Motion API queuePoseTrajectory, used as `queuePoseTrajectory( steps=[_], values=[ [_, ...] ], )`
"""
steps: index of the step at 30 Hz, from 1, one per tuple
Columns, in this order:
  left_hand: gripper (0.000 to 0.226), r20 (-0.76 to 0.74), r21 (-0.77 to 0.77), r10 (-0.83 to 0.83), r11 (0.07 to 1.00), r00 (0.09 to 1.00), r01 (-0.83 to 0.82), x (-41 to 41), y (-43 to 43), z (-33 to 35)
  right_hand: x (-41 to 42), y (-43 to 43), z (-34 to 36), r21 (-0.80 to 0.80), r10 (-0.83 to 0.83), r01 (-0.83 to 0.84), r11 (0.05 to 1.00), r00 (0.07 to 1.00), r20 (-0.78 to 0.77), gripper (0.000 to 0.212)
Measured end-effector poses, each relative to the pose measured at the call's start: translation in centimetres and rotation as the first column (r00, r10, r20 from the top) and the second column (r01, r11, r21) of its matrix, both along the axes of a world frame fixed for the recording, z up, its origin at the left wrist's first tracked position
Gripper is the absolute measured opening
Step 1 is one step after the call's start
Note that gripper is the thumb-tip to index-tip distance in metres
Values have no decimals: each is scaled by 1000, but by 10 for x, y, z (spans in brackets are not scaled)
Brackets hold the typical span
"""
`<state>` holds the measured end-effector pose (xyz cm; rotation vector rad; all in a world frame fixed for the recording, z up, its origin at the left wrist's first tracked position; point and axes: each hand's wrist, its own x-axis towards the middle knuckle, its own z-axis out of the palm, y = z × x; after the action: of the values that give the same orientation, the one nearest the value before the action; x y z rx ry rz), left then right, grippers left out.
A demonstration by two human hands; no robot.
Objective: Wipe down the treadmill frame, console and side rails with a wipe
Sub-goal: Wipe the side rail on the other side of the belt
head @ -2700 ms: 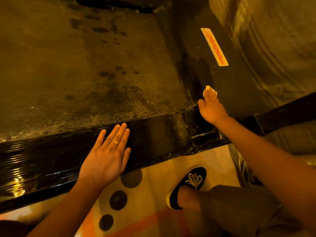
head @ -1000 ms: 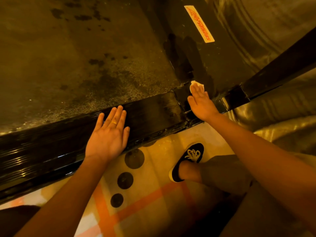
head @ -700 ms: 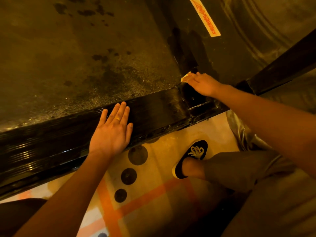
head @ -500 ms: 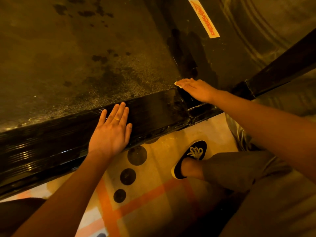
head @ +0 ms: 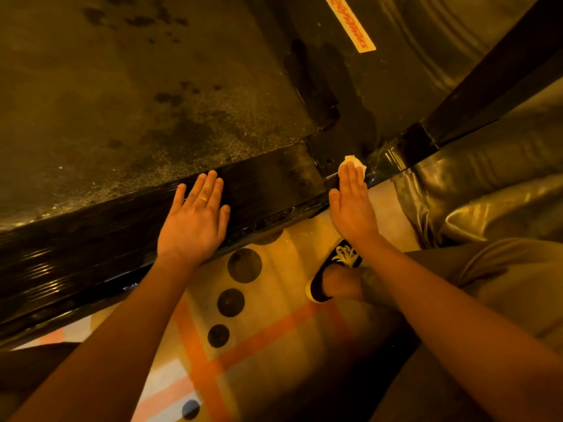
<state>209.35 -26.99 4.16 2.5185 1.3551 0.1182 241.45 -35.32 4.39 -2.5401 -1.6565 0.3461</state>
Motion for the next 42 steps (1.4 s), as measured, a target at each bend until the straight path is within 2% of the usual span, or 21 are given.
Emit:
queuePoseTrajectory(
  steps=[3, 6, 9, 12, 15, 18, 20, 22, 24, 30, 34, 37, 42],
  values=[
    [58, 3, -24, 2, 1000, 1000, -2, -1, 1, 1, 7, 19, -3, 44, -168, 169, 985, 986, -16, 65],
    [58, 2, -39, -9, 999, 1000, 9, -3, 0, 2, 5, 26, -2, 35, -229, 233, 972, 970, -79, 63],
    [59, -18, -48, -21, 999, 1000, 20, -4, 1, 3, -26, 15, 1, 97, -176, 188, 977, 977, -123, 61],
    [60, -33, -71, -11, 997, 999, 9, -5, 1, 4, -37, 0, 3, 78, -30, 38, 996, 995, -95, 60],
    [60, -39, -74, -12, 997, 999, 9, -16, -8, 4, -7, 7, 6, 77, -55, 63, 995, 992, -111, 60],
    [63, -38, -62, -1, 998, 999, -2, -37, -18, 1, 12, 15, 3, 19, -114, 117, 993, 989, -89, 75],
    [69, -38, -69, 14, 997, 999, -17, -51, -24, -1, 0, 9, 1, 1, -39, 40, 999, 994, -102, 73],
    [72, -32, -75, 35, 996, 999, -37, -64, -29, -2, -19, -5, 1, 33, 44, -39, 999, 985, -169, 63],
    [72, -36, -69, 66, 995, 997, -69, -77, -36, -2, -33, -18, -3, 101, 94, -74, 992, 972, -217, 64],
    [69, -46, -67, 152, 986, 987, -155, -115, -63, -1, -69, -34, -14, 148, 170, -127, 981, 931, -324, 66],
    [68, -30, -68, 206, 976, 978, -208, -132, -81, 1, -80, -35, -18, 161, 145, -92, 983, 923, -358, 79],
    [68, -28, -84, 260, 962, 965, -262, -131, -91, 2, -84, -36, -14, 201, 82, 10, 980, 893, -442, 86],
    [61, -33, -120, 308, 943, 951, -310, -125, -94, 3, -93, -28, -17, 213, -21, 143, 966, 871, -492, 82]
  ],
)
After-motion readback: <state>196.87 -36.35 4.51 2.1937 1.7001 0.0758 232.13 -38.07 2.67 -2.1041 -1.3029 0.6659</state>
